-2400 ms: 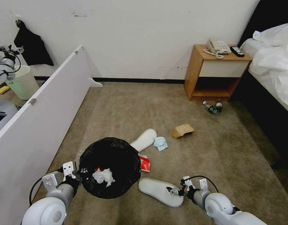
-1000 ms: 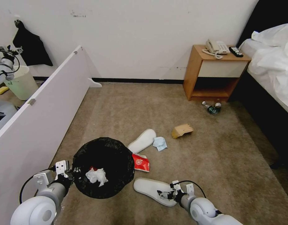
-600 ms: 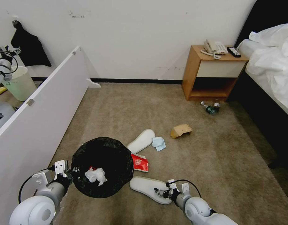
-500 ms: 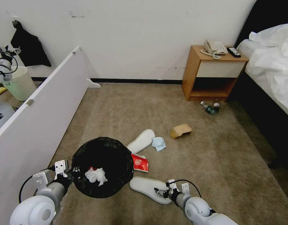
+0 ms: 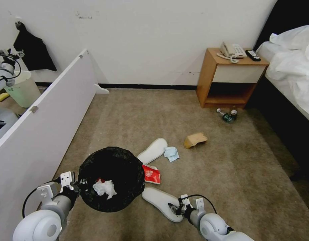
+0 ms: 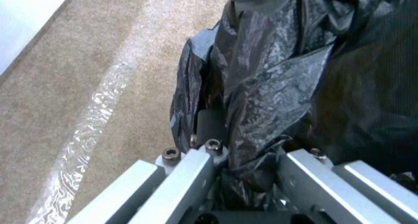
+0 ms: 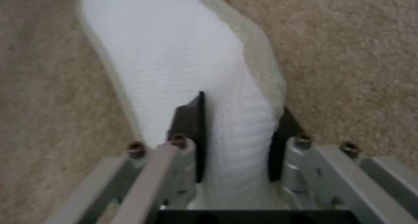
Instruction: Pick up the trash bin, then pick up the garbage from the floor and place it into the trash bin.
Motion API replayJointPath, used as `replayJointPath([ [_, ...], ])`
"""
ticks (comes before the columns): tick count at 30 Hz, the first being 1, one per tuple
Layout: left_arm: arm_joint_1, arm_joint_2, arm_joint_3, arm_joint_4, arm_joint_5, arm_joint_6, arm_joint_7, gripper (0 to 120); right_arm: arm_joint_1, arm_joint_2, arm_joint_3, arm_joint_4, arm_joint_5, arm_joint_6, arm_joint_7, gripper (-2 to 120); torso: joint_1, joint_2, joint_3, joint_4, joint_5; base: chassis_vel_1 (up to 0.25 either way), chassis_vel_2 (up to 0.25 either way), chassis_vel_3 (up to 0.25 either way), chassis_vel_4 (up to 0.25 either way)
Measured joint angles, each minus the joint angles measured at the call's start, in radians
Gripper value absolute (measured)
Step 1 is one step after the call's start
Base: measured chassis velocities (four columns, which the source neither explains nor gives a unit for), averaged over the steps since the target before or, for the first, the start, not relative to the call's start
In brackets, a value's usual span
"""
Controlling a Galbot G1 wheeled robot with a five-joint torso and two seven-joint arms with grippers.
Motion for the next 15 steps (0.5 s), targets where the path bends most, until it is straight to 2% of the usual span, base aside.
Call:
replayJointPath([
  [2,-0.003,-0.004,0.004,0.001,0.006,0.0,0.0,0,0.0,-0.009,-0.002,0.033,0.014,-0.005,0.015,11,0.0,0.0,0.0,-0.0002,-0.0002,0.0,0.0,0.0,0.0],
  [5,-0.008,-0.01,0.013,0.005,0.012,0.0,0.0,0,0.0,-0.023,-0.003,0.087,0.038,-0.011,0.039,6,0.0,0.0,0.0,-0.0005,-0.0006,0.0,0.0,0.0,0.0],
  [15,-0.016,0.001,0.025,0.003,0.018,0.001,-0.003,0,0.004,-0.066,0.028,0.222,0.083,-0.015,0.081,6,0.0,0.0,0.0,-0.0006,-0.0009,0.0,0.0,0.0,0.0],
])
